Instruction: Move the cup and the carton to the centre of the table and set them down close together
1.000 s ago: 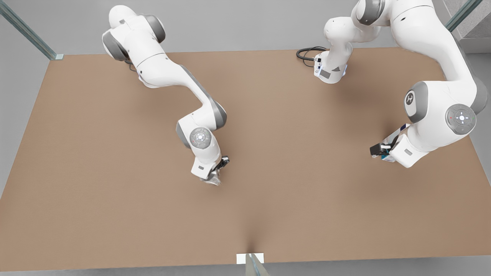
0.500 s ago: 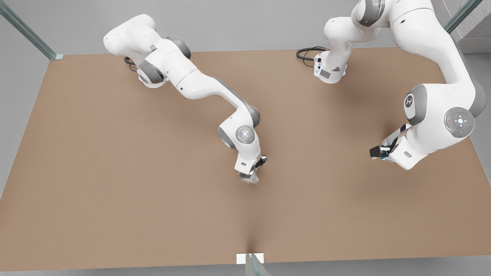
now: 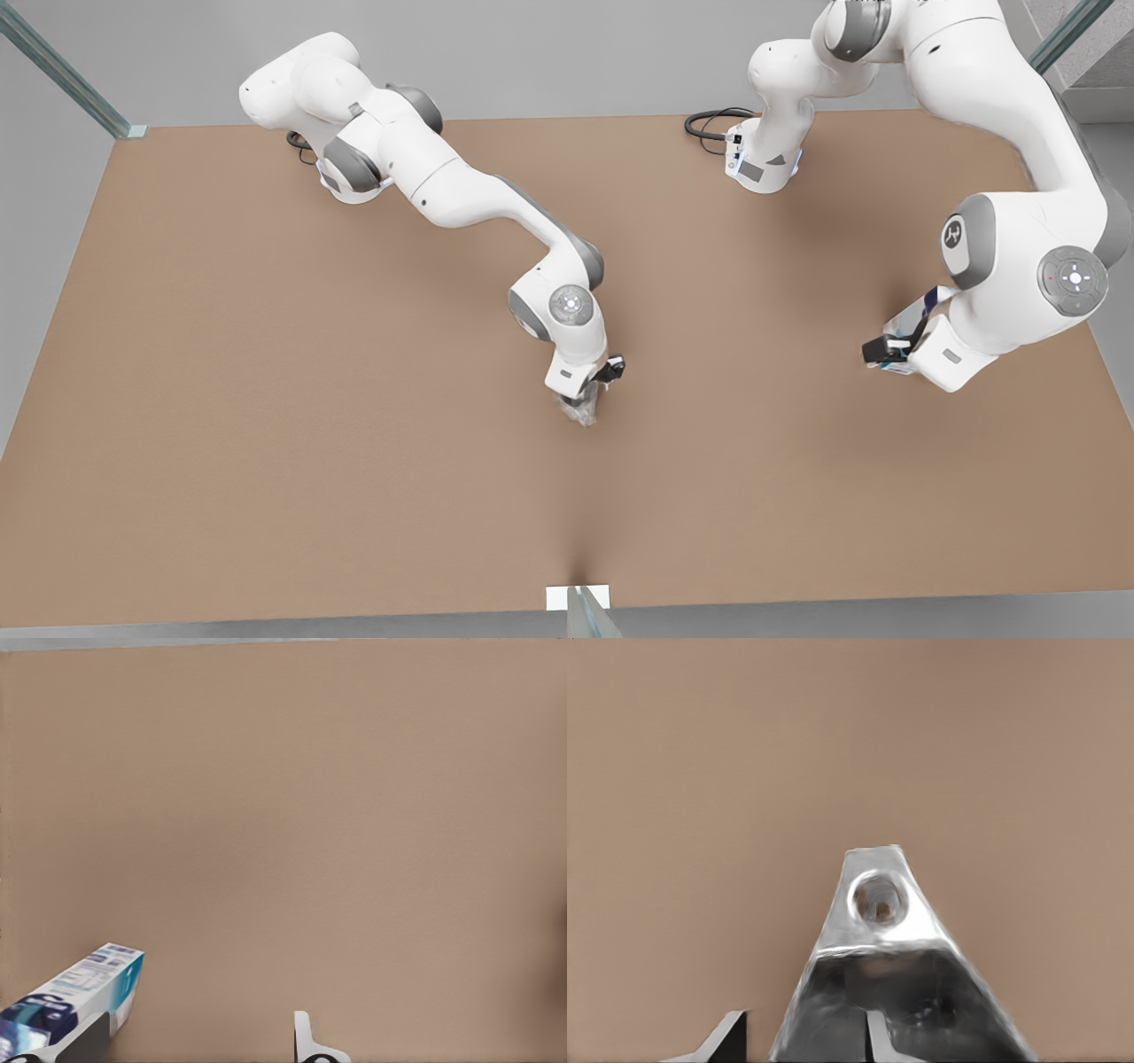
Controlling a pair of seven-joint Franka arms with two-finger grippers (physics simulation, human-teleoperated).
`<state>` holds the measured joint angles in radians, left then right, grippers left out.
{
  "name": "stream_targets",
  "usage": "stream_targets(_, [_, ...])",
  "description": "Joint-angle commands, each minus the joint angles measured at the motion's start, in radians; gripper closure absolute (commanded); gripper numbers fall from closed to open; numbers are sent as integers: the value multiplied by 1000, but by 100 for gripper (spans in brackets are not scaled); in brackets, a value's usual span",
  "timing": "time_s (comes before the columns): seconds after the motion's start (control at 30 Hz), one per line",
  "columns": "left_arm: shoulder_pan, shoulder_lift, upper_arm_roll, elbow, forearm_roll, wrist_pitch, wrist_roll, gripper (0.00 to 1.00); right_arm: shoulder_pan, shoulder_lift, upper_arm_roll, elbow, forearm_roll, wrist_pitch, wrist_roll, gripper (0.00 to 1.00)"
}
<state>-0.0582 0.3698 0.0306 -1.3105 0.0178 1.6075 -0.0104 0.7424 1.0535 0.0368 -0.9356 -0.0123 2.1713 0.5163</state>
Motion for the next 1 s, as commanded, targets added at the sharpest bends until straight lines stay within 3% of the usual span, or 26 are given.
stream_targets(0.0, [0,-3,2,0,1,0,0,0,0,-3,2,0,0,-2,1,9])
stream_targets(0.1, [12,-23,0,-16,7,0,1,0,0,-53,3,-2,2,-59,17,8])
stream_targets(0.23, [100,-35,6,-170,14,89,193,0,-12,-92,5,-2,17,-107,16,7])
stream_targets(0.3, [130,-17,11,-208,13,127,260,0,-138,-173,6,-25,18,-148,1,0])
stream_targets(0.4, [205,8,25,-211,11,124,382,0,-304,-333,6,-155,20,-275,-186,0])
stream_targets(0.53, [219,40,84,-213,13,123,431,0,-500,-520,9,-170,2,-554,-318,0])
stream_targets(0.6, [219,40,92,-228,11,112,431,0,-627,-714,9,-371,3,-573,-329,0])
stream_targets(0.77, [219,8,100,-316,5,112,431,0,-747,-869,6,-456,5,-651,-478,0])
stream_targets(0.9, [219,-3,130,-332,13,127,432,0,-736,-767,5,-350,6,-643,-475,0])
stream_targets(0.97, [219,-12,140,-374,13,169,432,0,-683,-710,-57,-290,3,-645,-483,0])
